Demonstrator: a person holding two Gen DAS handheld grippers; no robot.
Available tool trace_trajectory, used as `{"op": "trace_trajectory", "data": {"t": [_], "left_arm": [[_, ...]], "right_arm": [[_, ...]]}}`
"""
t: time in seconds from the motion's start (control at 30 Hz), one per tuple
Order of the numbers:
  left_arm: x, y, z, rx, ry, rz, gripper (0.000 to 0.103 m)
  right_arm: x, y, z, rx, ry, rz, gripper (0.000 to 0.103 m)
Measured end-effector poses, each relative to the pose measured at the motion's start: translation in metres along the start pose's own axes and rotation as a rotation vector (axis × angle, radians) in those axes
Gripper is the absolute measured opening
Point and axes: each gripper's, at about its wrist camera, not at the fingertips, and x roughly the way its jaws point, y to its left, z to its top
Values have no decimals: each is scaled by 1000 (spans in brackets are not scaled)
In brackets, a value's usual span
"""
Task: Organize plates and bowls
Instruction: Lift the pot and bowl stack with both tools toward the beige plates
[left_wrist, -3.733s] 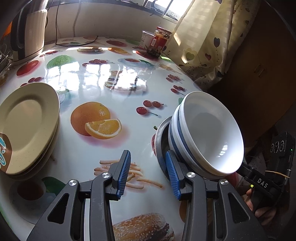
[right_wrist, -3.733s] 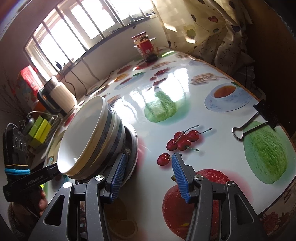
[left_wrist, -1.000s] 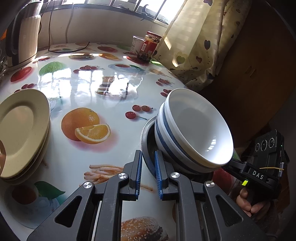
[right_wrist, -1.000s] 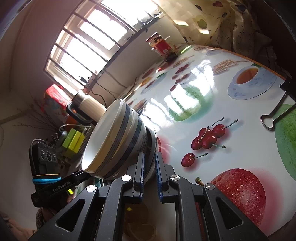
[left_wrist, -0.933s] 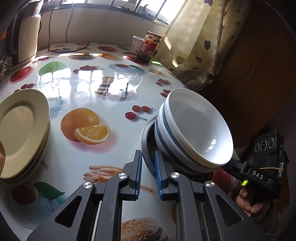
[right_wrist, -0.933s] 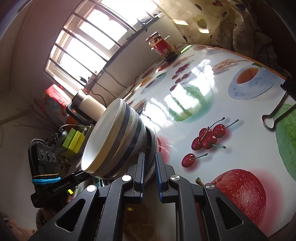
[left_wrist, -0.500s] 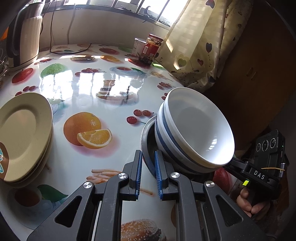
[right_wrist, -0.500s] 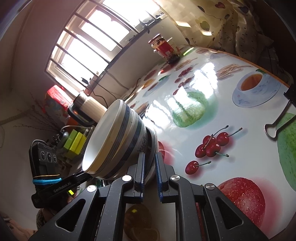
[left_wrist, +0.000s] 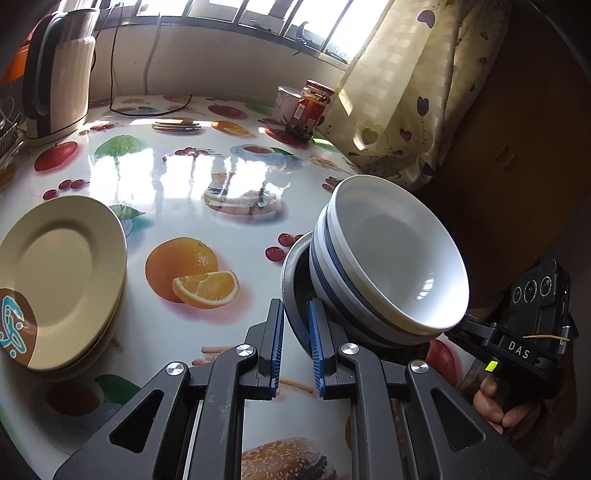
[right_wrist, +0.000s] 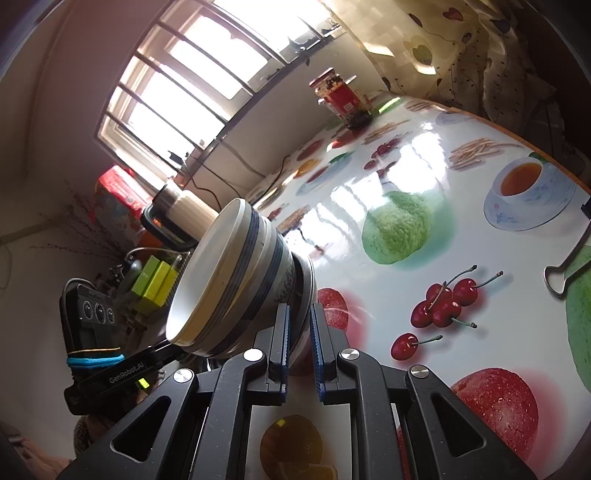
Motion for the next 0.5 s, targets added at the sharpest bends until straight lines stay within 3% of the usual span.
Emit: {"op": "trace_trajectory", "data": {"t": [0.5], "left_arm": [[-20,15,11,-27,-36,30,14]], "right_arm": [[16,25,12,-32,17,33,12]]}}
